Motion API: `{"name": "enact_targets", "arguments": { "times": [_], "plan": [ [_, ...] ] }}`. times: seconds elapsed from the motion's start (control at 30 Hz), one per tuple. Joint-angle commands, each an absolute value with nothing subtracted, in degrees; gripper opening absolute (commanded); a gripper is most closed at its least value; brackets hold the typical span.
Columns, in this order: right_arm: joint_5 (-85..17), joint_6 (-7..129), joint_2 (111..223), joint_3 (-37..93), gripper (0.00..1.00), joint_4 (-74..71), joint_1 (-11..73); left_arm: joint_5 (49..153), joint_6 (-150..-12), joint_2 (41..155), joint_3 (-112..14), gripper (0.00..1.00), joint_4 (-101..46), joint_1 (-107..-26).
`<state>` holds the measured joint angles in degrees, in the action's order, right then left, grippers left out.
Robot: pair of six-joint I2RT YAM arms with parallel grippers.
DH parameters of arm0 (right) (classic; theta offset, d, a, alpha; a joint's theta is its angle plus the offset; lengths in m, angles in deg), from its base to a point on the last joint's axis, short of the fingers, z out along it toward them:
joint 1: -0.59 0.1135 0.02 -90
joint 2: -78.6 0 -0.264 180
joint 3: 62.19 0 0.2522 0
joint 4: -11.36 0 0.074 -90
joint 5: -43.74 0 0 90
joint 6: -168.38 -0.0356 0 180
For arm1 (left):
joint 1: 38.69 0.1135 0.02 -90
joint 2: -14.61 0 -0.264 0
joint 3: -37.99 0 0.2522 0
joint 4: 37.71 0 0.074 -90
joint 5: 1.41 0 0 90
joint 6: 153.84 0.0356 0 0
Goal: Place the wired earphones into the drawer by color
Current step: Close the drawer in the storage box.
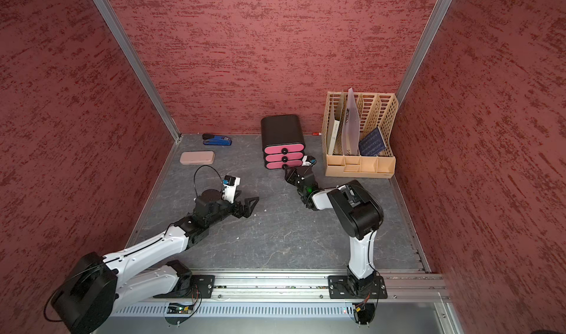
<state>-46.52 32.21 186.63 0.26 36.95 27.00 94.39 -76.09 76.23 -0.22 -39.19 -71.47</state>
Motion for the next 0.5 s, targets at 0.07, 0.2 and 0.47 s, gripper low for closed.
{"name": "enact_targets", "arguments": {
  "times": [0.07,0.2,0.47],
  "plan": [
    [-41.25,38.29,175.77,-5.98,0.52,32.35,24.39,92.08,-72.07,71.45,2.98,1.0,-44.63,-71.15],
    [-39.74,44.85,166.43,-9.68,0.55,25.59,23.11,91.12,-68.1,67.34,6.06,1.0,-48.07,-71.2],
    [-49.68,59.92,148.14,-9.55,0.65,-0.49,22.74,76.99,-66.59,62.2,6.8,1.0,-46.77,-71.03]
  ]
}}
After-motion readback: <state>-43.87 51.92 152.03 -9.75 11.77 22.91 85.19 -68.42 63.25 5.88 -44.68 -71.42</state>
